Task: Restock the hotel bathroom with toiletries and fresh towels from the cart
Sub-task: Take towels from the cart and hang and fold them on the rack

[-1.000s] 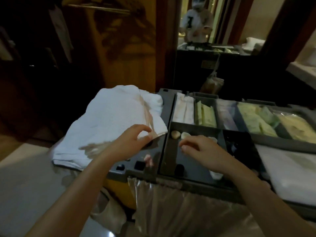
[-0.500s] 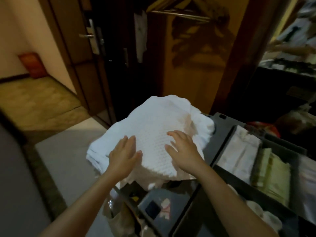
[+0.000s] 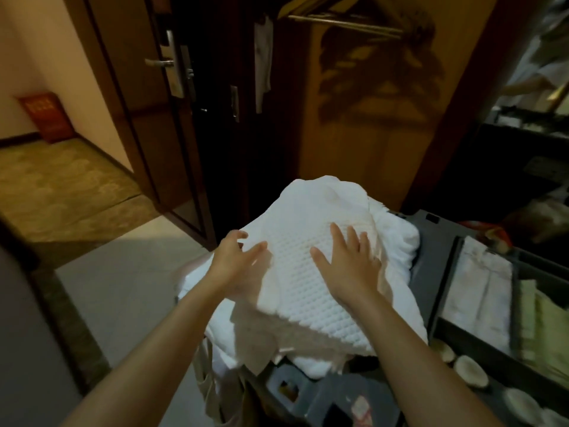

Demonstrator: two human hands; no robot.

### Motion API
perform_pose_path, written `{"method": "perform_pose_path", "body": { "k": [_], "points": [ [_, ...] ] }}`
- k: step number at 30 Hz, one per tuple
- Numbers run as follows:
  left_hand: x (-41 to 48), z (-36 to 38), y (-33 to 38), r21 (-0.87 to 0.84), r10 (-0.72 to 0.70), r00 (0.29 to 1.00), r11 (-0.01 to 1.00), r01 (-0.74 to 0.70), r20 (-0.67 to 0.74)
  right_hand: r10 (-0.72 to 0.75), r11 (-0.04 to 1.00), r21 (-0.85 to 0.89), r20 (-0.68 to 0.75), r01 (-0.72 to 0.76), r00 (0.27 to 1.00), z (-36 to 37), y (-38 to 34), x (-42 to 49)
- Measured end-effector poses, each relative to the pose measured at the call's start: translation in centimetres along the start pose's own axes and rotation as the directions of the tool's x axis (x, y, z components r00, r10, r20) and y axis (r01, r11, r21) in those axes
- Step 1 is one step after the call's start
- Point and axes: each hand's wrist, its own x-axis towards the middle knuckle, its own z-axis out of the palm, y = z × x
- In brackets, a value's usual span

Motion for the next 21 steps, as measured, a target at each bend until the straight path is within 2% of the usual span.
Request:
{"method": "perform_pose_path", "body": {
  "k": [4, 7, 10, 13, 17, 21],
  "points": [
    [1.6, -1.0, 0.2, -0.19, -0.112, 0.969, 0.969, 0.155, 0.219, 0.02, 0.999, 0.042, -0.027, -0.019, 0.999, 0.0, 0.2, -0.2],
    [1.8, -1.3, -0.4, -0.117, -0.08, 0.912, 0.983, 0.138, 0.403, 0.034, 0.998, 0.054, -0.033, -0.032, 0.999, 0.0, 0.2, -0.3],
    [1.5, -1.1, -0.9, -0.032, -0.077, 0.919, 0.995, 0.097, 0.387, 0.04, 0.997, 0.063, -0.024, -0.039, 0.999, 0.0, 0.3, -0.3],
    [0.8, -1.1, -1.1, -0.055, -0.091, 0.923, 0.991, 0.12, 0.374, 0.048, 0.998, 0.042, -0.007, -0.048, 0.999, 0.1, 0.3, -0.2],
    [-0.7, -1.5, -1.3, -0.216, -0.105, 0.892, 0.952, 0.218, 0.44, 0.066, 0.997, 0.047, 0.044, -0.068, 0.997, -0.1, 0.3, -0.9],
    [-2.3, -2.1, -0.6, -0.444, -0.129, 0.805, 0.778, 0.444, 0.579, 0.092, 0.994, 0.05, 0.144, -0.1, 0.985, -1.1, 0.8, -1.3]
  ]
}}
